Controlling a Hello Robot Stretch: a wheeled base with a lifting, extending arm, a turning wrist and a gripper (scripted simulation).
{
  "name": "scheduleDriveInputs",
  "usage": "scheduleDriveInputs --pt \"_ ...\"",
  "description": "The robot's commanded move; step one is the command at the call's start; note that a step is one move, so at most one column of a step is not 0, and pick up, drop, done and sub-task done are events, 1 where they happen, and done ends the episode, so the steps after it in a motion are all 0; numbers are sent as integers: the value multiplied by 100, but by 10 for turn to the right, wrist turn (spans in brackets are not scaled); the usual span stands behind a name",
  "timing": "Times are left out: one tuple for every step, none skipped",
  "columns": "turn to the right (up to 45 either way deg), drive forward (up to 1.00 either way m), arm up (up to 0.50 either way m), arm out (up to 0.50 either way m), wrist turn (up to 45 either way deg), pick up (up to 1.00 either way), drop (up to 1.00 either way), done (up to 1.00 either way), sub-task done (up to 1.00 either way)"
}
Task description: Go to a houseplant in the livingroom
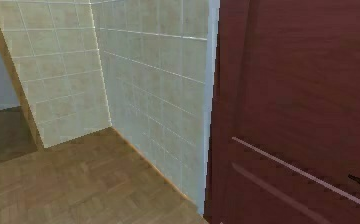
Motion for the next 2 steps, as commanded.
scheduleDriveInputs --pt "60 0 0 0 0 0 0 0 0" --pt "0 30 0 0 0 0 0 0 0"
